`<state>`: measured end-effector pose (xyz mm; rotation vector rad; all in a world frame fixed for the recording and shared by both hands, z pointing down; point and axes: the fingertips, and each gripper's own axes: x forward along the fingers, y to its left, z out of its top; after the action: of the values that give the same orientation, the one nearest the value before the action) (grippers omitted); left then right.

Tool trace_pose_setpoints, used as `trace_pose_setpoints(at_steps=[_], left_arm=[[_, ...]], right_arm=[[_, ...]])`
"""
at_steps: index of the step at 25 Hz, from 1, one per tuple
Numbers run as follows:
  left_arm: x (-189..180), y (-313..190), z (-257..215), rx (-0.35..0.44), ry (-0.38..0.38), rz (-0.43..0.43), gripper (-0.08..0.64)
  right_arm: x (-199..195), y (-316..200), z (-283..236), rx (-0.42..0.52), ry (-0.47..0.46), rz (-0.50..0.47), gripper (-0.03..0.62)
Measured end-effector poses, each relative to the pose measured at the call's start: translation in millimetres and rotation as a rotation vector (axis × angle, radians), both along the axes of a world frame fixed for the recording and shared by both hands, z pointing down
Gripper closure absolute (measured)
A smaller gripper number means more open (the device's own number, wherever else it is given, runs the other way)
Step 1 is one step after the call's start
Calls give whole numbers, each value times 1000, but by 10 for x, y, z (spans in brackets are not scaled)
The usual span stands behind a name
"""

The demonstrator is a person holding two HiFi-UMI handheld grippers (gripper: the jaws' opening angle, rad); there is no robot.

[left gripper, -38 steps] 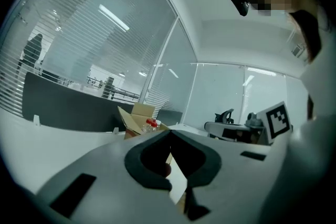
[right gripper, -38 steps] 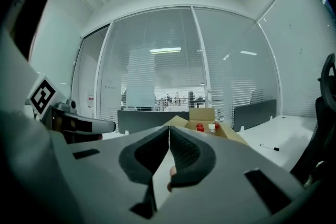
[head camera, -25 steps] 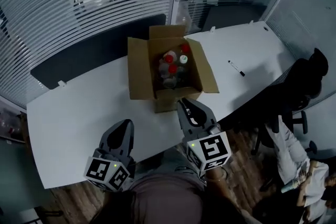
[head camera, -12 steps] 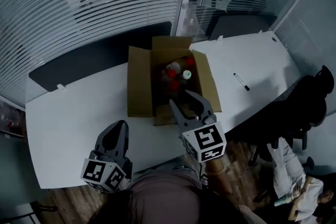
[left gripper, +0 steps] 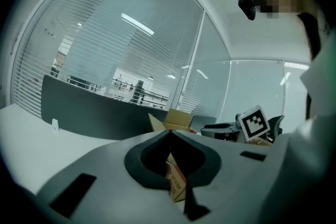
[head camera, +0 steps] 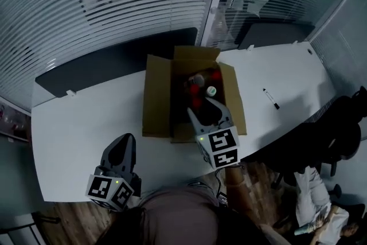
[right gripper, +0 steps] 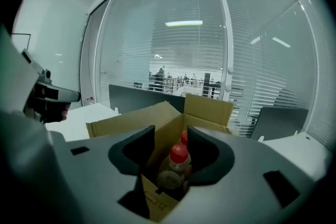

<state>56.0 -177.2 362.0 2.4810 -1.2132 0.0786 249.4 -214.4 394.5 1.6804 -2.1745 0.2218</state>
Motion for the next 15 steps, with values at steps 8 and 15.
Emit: trace_pose_setpoints(at_steps=[8,15], left_arm=[[30,-119,57,-25,-20,-43,552],[148,-148,109,-38,-40,-53,551]], right_arm=[[116,-205,424,-160,21,-18,394],[151,-278,763,-316,16,-66,394]])
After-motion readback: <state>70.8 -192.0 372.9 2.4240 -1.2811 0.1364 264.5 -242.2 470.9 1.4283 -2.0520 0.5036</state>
